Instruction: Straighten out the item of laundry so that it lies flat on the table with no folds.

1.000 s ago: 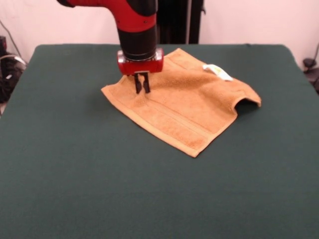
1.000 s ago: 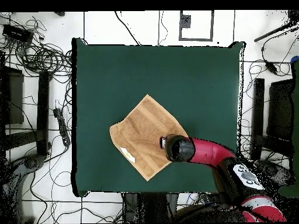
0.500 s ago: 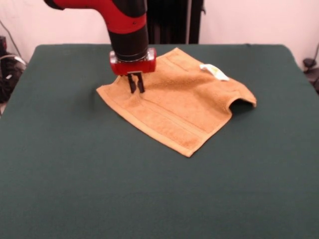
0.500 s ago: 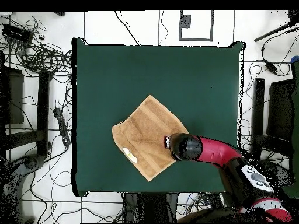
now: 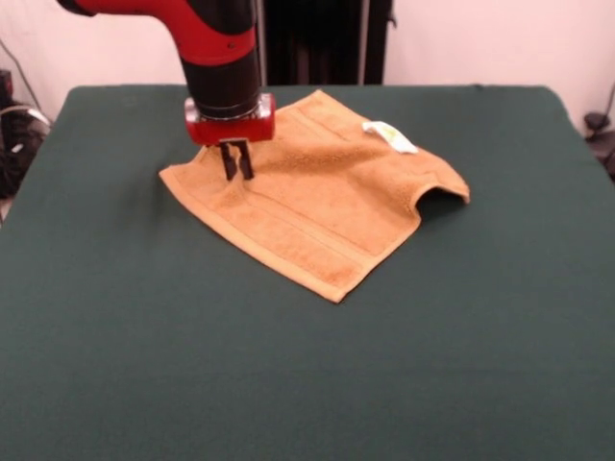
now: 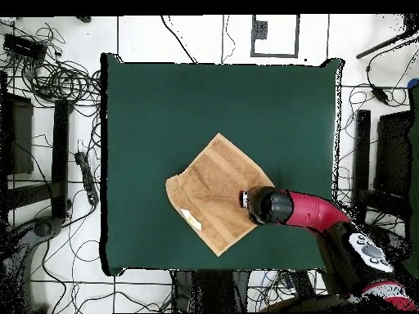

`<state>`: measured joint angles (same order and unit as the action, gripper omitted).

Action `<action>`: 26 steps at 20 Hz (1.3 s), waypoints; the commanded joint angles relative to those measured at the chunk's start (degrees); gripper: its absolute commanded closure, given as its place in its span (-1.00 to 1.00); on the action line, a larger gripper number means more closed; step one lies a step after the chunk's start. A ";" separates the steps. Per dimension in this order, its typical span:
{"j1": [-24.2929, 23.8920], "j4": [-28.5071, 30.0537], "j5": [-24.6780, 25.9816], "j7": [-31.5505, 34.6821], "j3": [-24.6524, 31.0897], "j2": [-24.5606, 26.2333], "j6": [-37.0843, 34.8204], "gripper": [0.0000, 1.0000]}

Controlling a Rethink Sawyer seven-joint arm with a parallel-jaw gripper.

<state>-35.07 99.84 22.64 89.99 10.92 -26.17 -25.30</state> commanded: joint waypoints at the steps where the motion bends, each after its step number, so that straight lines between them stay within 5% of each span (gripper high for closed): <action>1: -0.79 -8.11 6.57 -1.91 -3.03 3.46 -1.43 1.00; 26: -0.79 -11.80 13.96 -3.58 -2.64 -0.22 -3.78 1.00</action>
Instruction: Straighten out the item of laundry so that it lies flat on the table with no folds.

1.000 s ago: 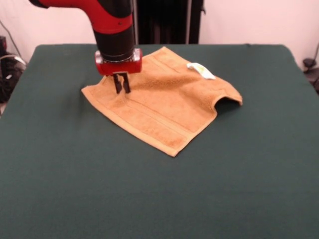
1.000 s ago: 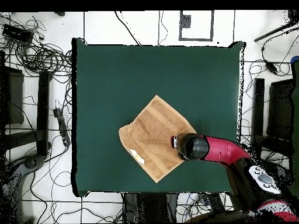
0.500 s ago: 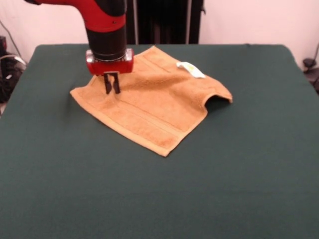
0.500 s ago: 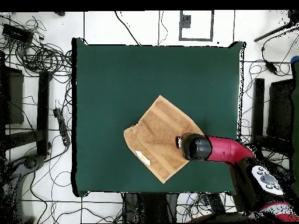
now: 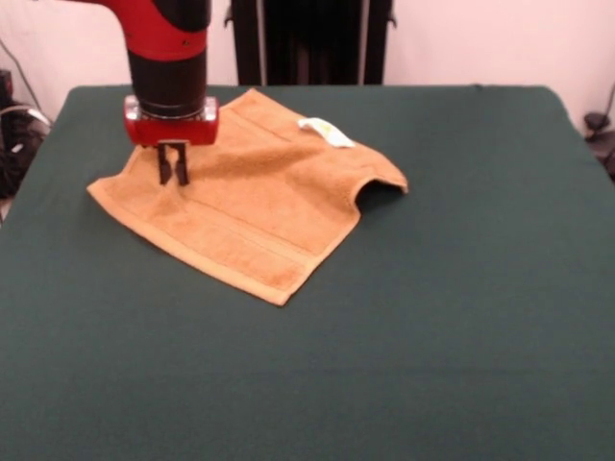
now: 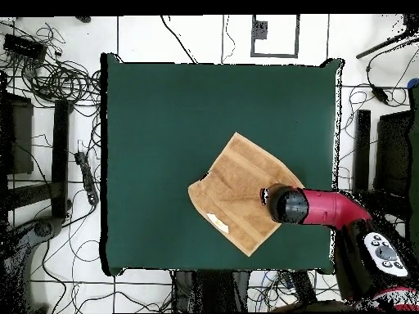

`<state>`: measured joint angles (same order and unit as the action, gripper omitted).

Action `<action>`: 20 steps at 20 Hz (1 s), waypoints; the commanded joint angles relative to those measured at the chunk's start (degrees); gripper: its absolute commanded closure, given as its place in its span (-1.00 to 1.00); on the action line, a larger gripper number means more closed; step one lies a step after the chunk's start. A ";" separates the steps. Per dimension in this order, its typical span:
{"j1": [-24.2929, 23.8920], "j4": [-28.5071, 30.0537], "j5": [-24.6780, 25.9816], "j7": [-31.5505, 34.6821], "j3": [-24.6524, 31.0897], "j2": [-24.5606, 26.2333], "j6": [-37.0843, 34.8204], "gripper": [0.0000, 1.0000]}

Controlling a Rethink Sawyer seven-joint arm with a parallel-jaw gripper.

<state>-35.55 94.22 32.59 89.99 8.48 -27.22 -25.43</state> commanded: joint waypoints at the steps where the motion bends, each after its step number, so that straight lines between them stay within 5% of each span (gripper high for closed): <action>1: -0.29 -6.53 4.33 -3.67 -0.26 0.85 -3.74 1.00; 20: -0.50 -8.92 8.48 -4.66 -0.22 0.35 -4.61 1.00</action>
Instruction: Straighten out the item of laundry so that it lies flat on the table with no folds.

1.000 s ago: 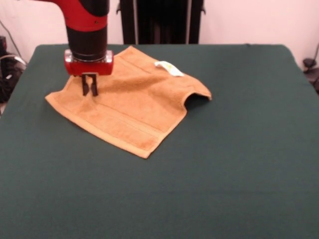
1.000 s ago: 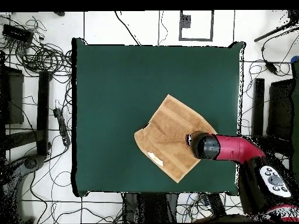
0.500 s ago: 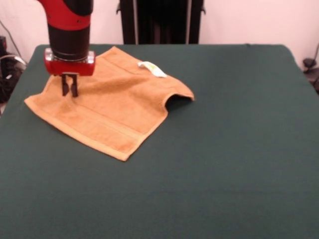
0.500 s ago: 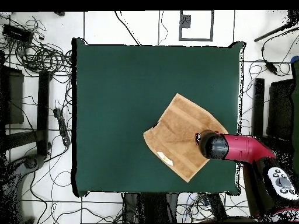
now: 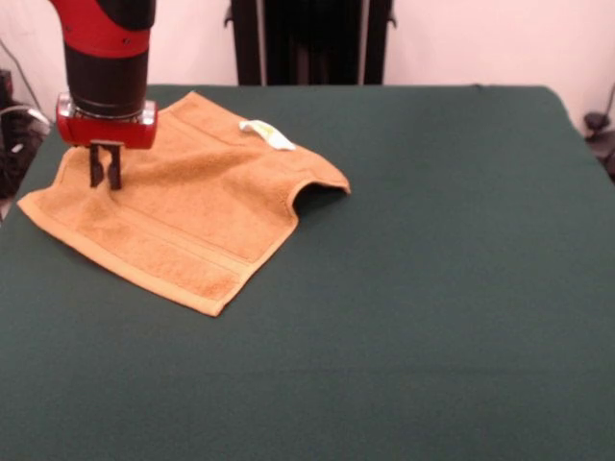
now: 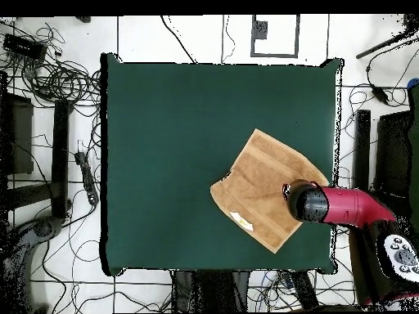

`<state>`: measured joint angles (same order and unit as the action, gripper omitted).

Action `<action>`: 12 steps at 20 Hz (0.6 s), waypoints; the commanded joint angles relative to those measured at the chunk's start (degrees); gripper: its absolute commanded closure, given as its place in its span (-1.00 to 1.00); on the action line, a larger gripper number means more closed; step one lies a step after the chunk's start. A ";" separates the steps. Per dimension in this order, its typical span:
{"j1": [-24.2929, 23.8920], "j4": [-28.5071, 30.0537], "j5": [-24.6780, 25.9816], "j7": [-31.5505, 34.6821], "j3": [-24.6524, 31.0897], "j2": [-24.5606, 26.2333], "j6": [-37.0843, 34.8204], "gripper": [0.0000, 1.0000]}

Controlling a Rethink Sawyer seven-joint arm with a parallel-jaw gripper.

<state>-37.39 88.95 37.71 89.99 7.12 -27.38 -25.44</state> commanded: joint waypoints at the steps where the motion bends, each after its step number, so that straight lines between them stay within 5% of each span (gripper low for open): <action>1: 1.50 -3.73 3.56 -4.31 1.04 0.68 -4.36 1.00; 4: 0.69 -2.46 4.24 -4.33 1.94 0.56 -2.48 1.00; 5: 0.58 -2.26 4.63 -4.49 2.25 0.54 -2.52 -1.00; 12: -1.00 -1.49 4.49 -5.30 3.94 0.72 -1.97 -1.00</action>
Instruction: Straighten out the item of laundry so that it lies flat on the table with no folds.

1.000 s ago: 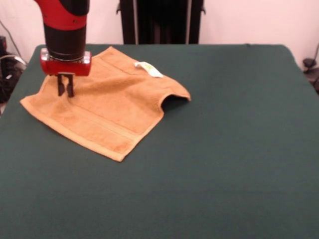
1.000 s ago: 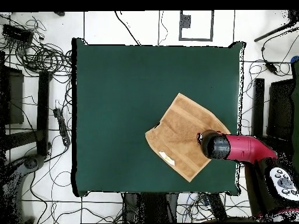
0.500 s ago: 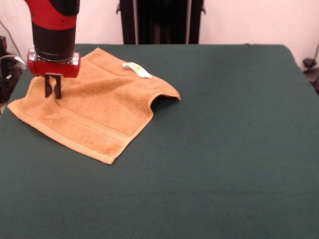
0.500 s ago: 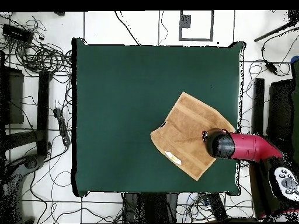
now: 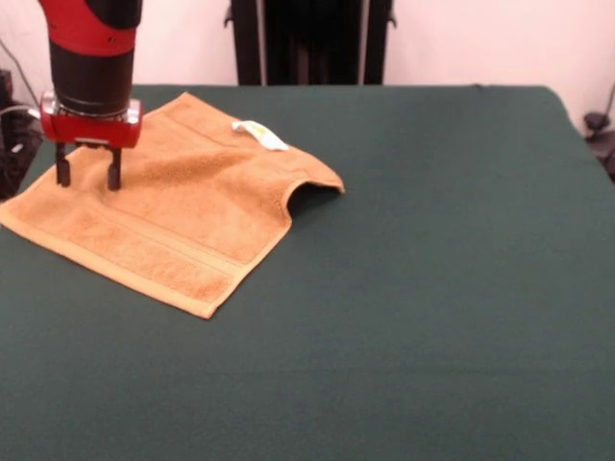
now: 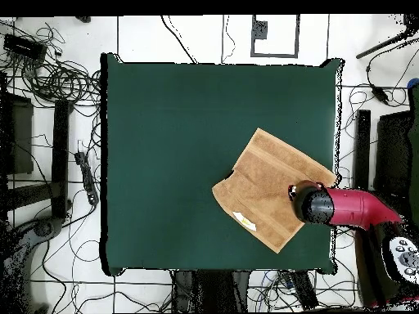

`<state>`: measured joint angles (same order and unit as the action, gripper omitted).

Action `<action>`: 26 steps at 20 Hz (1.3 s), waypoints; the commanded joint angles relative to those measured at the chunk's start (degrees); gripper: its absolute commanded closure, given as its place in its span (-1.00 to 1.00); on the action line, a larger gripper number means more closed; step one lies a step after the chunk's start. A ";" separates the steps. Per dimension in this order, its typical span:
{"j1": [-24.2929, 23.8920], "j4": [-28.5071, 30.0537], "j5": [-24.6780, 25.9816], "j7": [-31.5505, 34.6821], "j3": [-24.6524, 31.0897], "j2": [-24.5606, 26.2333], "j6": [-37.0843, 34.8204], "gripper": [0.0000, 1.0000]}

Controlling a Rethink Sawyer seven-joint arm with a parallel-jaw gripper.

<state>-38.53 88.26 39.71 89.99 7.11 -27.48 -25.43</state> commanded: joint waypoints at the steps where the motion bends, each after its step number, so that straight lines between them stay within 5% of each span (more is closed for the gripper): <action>1: -0.09 -0.56 2.54 -5.26 4.15 0.80 -1.59 -1.00; 16: -5.12 6.05 -5.12 -6.80 10.93 -1.62 -8.41 -1.00; 26: -5.42 3.51 -2.93 -7.50 11.29 3.81 -9.33 -1.00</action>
<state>-45.52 89.37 37.76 89.99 10.59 -29.04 -28.86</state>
